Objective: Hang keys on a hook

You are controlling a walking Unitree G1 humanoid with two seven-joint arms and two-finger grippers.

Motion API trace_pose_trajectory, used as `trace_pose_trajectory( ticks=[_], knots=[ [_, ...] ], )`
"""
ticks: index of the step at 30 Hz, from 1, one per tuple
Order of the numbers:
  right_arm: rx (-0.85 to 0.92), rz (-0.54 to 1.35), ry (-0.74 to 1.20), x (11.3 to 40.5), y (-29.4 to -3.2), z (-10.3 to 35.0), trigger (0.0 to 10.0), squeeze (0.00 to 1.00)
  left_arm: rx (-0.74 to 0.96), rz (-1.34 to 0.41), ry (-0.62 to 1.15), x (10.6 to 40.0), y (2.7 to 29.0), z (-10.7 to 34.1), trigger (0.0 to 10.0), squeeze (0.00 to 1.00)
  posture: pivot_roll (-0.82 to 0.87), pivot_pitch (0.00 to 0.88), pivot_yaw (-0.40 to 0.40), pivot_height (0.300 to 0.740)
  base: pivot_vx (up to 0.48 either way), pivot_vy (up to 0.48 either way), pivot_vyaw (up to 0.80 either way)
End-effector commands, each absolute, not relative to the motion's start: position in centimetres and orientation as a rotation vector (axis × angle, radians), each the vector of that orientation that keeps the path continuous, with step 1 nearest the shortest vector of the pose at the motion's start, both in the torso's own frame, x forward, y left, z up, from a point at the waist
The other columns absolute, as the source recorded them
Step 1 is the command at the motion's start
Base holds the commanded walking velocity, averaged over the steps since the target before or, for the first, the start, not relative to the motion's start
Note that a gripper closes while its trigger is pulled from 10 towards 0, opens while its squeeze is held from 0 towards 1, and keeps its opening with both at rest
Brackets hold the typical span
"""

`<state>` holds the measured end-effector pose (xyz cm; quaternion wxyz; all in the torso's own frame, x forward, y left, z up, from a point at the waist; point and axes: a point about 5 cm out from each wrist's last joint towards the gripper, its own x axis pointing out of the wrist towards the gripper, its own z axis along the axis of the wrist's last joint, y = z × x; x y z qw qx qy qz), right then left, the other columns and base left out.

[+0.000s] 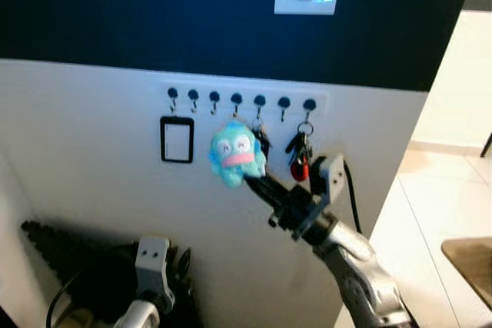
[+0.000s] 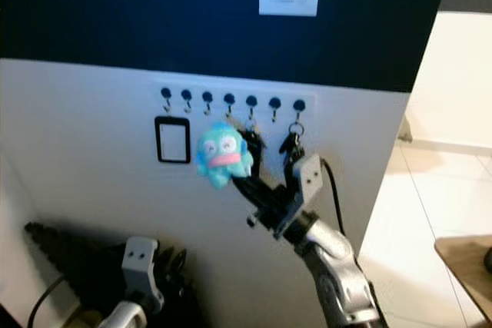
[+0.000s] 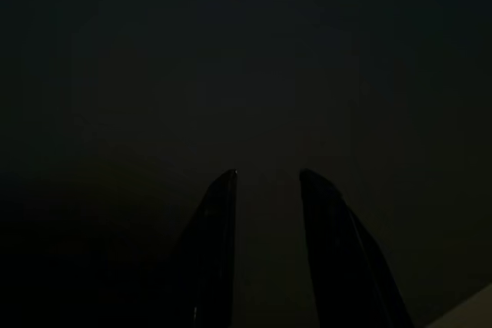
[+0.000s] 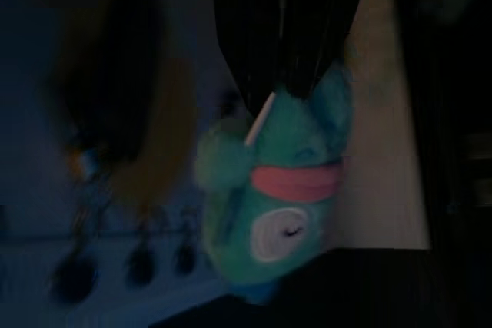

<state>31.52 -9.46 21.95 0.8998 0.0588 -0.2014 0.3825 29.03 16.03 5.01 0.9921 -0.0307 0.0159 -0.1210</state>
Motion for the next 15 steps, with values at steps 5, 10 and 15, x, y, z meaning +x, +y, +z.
trace_pose_trajectory(
  ticks=[5, 10, 15],
  knots=[
    [0.089, 0.731, -0.448, 32.9, -9.0, 22.5, 10.0, 0.0, -0.083, -0.252, 0.021, 29.3, 15.4, 5.4, 10.0, 0.0, 0.02, 0.027, 0.004, 0.74, 0.0, 0.0, 0.0],
    [0.061, 0.725, -0.473, 33.6, -8.2, 23.2, 10.0, 0.0, -0.102, -0.255, -0.009, 29.5, 15.3, 6.0, 10.0, 0.0, 0.02, 0.028, 0.0, 0.74, 0.0, 0.0, 0.0],
    [0.045, 0.708, -0.499, 34.2, -7.5, 23.8, 10.0, 0.0, -0.107, -0.258, -0.024, 29.6, 15.2, 6.3, 10.0, 0.0, 0.02, 0.028, -0.002, 0.74, 0.0, 0.0, 0.0]
  ],
)
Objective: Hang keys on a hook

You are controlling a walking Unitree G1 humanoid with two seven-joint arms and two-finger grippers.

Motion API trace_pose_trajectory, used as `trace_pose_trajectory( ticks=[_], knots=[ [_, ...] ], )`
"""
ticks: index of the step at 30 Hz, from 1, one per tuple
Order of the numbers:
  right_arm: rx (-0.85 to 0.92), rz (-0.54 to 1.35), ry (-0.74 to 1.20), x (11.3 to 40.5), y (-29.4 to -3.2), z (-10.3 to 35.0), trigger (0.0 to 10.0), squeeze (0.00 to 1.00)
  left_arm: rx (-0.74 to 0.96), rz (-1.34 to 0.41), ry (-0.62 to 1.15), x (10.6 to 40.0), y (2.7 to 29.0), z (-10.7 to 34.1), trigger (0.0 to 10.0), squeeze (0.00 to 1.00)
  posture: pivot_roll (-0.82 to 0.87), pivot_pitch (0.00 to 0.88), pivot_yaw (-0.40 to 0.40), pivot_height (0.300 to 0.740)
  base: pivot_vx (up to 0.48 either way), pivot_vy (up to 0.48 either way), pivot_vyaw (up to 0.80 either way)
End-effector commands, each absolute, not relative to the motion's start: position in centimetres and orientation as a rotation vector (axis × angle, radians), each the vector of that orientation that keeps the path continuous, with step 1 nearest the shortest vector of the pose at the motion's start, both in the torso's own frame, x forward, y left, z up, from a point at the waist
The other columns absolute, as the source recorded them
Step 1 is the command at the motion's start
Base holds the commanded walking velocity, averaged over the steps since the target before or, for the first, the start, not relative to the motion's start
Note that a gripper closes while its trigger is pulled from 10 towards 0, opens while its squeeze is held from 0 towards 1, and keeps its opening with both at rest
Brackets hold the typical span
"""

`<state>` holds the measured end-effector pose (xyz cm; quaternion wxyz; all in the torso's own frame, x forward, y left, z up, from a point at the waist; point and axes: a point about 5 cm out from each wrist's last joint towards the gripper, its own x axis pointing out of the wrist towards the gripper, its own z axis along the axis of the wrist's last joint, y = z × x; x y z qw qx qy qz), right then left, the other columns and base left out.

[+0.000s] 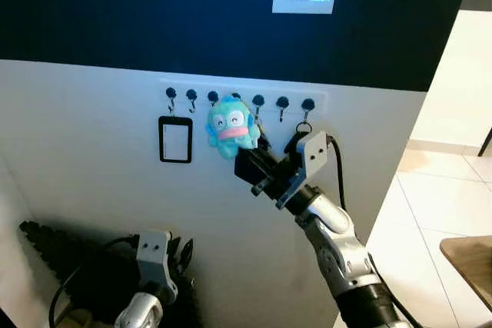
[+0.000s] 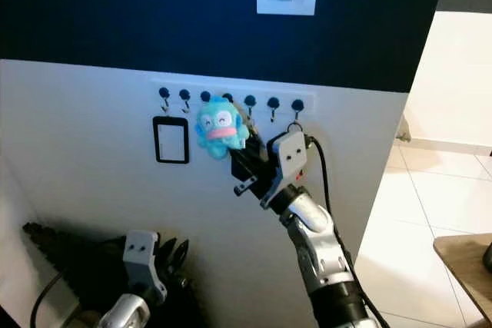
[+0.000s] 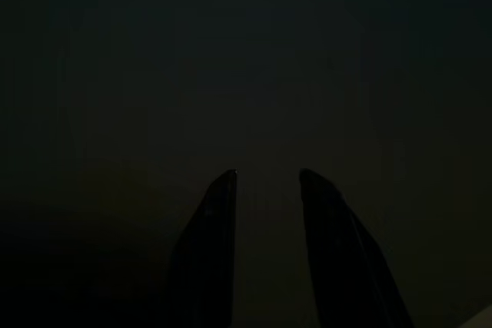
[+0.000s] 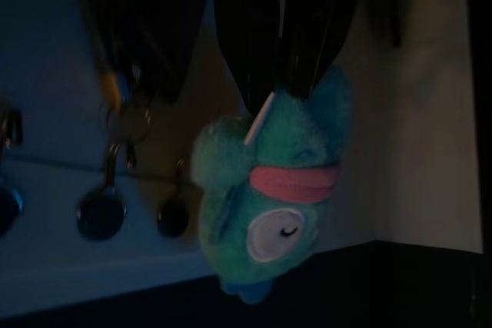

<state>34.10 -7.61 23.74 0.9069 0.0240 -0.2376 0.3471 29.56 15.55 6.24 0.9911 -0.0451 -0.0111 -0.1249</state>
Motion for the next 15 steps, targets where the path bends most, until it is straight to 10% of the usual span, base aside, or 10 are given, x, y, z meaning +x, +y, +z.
trace_pose_trajectory(
  ticks=[1, 15],
  knots=[
    [0.036, 0.694, -0.505, 34.3, -7.5, 23.9, 10.0, 0.0, -0.107, -0.258, -0.025, 29.6, 15.1, 6.4, 10.0, 0.0, 0.02, 0.028, -0.002, 0.74, 0.0, 0.0, 0.0],
    [-0.005, 0.57, -0.54, 35.6, -8.4, 24.3, 10.0, 0.0, -0.111, -0.27, -0.021, 29.6, 15.0, 6.4, 10.0, 0.0, 0.02, 0.03, 0.0, 0.74, 0.0, 0.0, 0.0]
  ],
)
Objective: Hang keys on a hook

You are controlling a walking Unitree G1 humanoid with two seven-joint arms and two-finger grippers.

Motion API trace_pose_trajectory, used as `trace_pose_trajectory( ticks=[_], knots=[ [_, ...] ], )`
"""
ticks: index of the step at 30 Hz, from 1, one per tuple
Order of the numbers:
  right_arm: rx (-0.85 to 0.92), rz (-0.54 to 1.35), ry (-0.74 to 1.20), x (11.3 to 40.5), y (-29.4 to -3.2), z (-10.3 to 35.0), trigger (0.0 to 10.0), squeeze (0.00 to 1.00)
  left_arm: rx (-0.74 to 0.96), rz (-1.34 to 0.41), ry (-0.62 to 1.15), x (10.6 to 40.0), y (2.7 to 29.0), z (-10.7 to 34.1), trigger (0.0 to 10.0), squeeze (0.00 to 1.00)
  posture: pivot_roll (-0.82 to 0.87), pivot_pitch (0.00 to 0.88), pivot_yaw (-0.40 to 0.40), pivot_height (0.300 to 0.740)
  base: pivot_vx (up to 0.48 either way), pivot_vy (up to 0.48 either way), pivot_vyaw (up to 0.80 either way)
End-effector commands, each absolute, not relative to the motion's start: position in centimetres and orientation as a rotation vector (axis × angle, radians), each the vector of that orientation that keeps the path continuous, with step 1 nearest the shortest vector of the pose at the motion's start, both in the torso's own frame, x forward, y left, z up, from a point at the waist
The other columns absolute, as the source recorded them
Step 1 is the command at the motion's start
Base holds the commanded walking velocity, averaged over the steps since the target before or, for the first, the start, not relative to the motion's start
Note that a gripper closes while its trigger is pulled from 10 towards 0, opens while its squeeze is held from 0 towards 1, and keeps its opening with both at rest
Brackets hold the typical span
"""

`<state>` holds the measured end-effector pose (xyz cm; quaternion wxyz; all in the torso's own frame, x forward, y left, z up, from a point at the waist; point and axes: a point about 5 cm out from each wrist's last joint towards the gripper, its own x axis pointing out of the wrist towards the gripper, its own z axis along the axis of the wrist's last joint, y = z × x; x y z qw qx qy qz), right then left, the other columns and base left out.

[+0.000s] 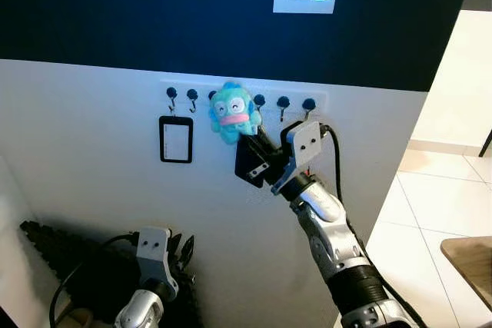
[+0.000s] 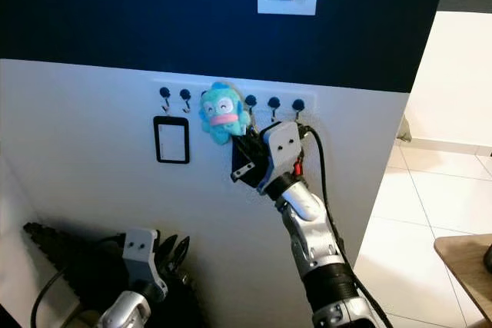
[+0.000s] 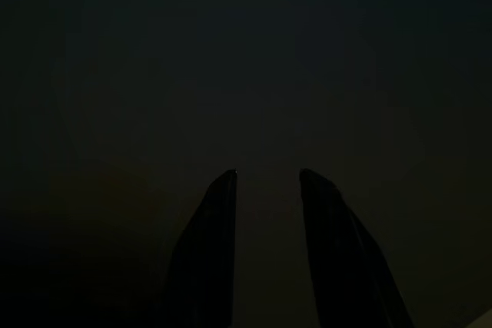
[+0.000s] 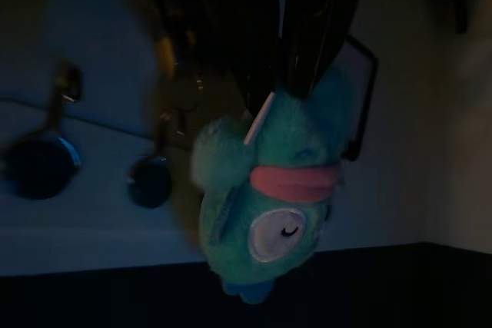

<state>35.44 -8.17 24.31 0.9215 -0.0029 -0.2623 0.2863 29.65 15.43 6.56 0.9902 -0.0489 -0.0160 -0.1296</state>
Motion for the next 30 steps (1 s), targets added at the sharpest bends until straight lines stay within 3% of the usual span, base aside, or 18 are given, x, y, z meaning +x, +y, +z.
trace_pose_trajectory(
  ticks=[1, 15, 30],
  knots=[
    [-0.001, 0.562, -0.534, 35.6, -8.5, 24.2, 10.0, 0.0, -0.111, -0.271, -0.021, 29.5, 15.0, 6.4, 10.0, 0.0, 0.02, 0.03, 0.0, 0.74, 0.0, 0.0, 0.0],
    [0.009, 0.528, -0.437, 34.5, -9.7, 20.3, 10.0, 0.0, -0.108, -0.276, -0.011, 29.5, 14.9, 6.3, 10.0, 0.0, 0.02, 0.032, 0.003, 0.74, 0.0, 0.0, 0.0],
    [0.029, 0.585, -0.383, 33.1, -8.0, 18.3, 10.0, 0.0, -0.108, -0.276, -0.011, 29.6, 14.8, 6.4, 10.0, 0.0, 0.02, 0.03, 0.002, 0.74, 0.0, 0.0, 0.0]
  ],
)
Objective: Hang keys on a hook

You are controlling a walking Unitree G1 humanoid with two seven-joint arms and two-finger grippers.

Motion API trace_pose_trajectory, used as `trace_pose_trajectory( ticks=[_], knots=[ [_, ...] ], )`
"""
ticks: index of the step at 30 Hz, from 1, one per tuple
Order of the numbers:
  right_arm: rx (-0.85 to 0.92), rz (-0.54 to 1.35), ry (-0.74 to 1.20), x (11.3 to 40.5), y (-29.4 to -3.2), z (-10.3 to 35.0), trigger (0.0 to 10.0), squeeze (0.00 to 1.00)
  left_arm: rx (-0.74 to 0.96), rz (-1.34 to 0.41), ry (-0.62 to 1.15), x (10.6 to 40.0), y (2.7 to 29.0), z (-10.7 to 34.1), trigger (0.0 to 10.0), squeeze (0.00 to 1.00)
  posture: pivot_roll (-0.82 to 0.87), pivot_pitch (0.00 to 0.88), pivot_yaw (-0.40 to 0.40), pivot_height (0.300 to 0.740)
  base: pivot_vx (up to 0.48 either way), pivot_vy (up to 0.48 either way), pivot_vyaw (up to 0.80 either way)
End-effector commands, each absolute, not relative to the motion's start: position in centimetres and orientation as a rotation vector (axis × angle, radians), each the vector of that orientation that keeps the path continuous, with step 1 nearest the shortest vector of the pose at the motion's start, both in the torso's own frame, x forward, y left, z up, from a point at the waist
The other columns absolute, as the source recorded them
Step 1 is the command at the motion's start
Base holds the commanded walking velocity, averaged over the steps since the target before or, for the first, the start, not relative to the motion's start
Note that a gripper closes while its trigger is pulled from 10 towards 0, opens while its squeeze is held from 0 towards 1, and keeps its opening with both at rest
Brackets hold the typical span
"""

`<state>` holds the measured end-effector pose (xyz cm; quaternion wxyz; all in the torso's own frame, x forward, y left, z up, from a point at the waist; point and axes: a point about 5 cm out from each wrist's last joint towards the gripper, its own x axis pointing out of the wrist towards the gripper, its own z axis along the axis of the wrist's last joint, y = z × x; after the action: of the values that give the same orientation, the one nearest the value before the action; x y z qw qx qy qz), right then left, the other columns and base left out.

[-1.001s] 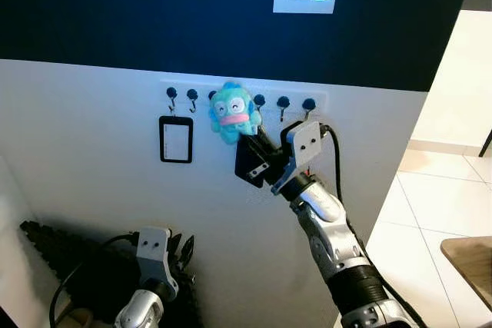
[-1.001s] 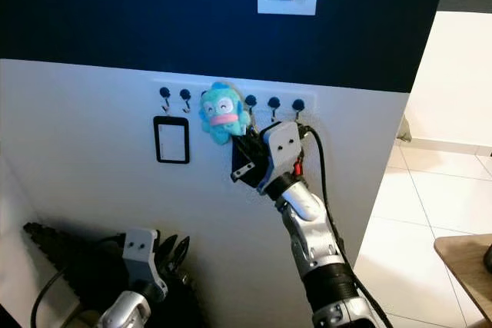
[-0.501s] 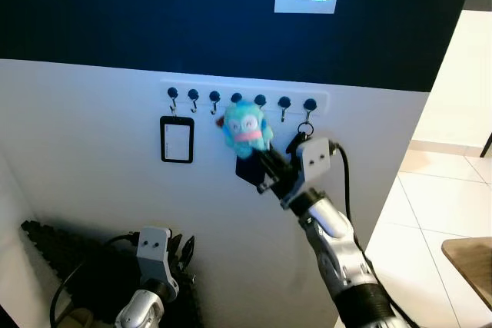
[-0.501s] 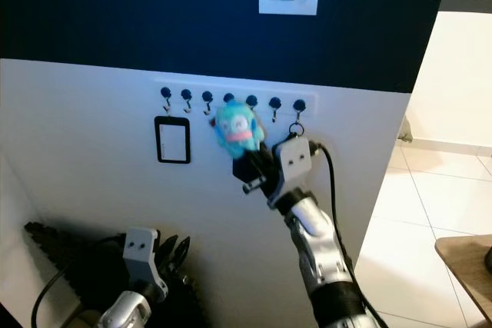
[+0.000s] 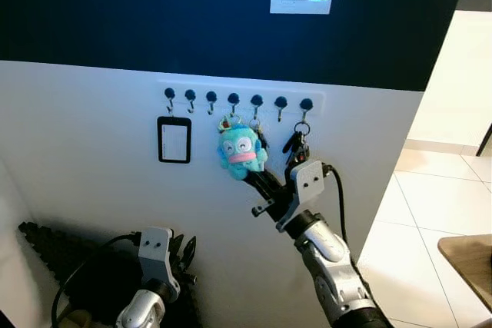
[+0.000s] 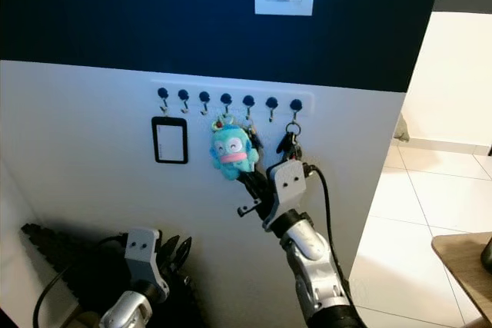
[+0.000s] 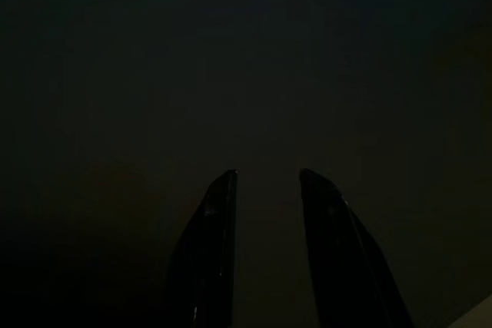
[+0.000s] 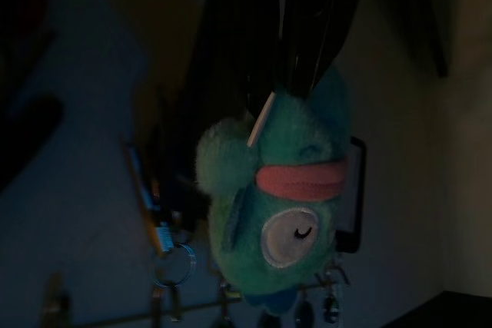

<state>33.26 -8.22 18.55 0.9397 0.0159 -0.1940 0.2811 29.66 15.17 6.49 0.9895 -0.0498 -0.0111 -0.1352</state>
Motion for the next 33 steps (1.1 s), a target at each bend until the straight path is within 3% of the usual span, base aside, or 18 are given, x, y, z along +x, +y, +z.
trace_pose_trajectory(
  ticks=[1, 19, 20, 21, 22, 25, 26, 33],
  knots=[
    [0.028, 0.589, -0.382, 33.0, -7.9, 18.3, 10.0, 0.0, -0.107, -0.276, -0.011, 29.6, 14.8, 6.4, 10.0, 0.0, 0.02, 0.03, 0.001, 0.74, 0.0, 0.0, 0.0],
    [0.028, 0.562, -0.319, 33.3, -8.4, 17.2, 10.0, 0.0, -0.111, -0.283, -0.014, 29.7, 14.5, 6.4, 10.0, 0.0, 0.01, 0.022, 0.0, 0.74, 0.0, 0.0, 0.0],
    [0.032, 0.558, -0.317, 33.3, -8.5, 17.2, 10.0, 0.6, -0.111, -0.284, -0.014, 29.7, 14.5, 6.4, 10.0, 0.0, 0.01, 0.021, 0.0, 0.74, 0.0, 0.0, 0.0],
    [0.032, 0.558, -0.317, 33.3, -8.5, 17.2, 10.0, 0.6, -0.111, -0.284, -0.014, 29.7, 14.5, 6.4, 10.0, 0.0, 0.01, 0.021, 0.0, 0.74, 0.0, 0.0, 0.0],
    [0.035, 0.553, -0.315, 33.3, -8.6, 17.2, 10.0, 1.0, -0.111, -0.285, -0.014, 29.7, 14.5, 6.4, 10.0, 0.0, 0.01, 0.021, 0.0, 0.74, 0.0, 0.0, 0.0],
    [0.016, 0.535, -0.307, 33.4, -8.7, 17.0, 10.0, 1.0, -0.112, -0.285, -0.016, 29.7, 14.5, 6.4, 10.0, 0.0, 0.01, 0.02, -0.001, 0.74, 0.0, 0.0, 0.0],
    [0.0, 0.524, -0.303, 33.4, -8.7, 16.9, 10.0, 0.0, -0.114, -0.286, -0.019, 29.7, 14.4, 6.5, 10.0, 0.0, 0.01, 0.02, -0.001, 0.74, 0.0, 0.0, 0.0],
    [0.002, 0.533, -0.281, 33.1, -8.8, 16.0, 10.0, 0.0, -0.137, -0.309, -0.041, 29.6, 14.2, 6.8, 10.0, 0.0, 0.02, 0.021, -0.002, 0.74, 0.0, 0.0, 0.0]
  ],
)
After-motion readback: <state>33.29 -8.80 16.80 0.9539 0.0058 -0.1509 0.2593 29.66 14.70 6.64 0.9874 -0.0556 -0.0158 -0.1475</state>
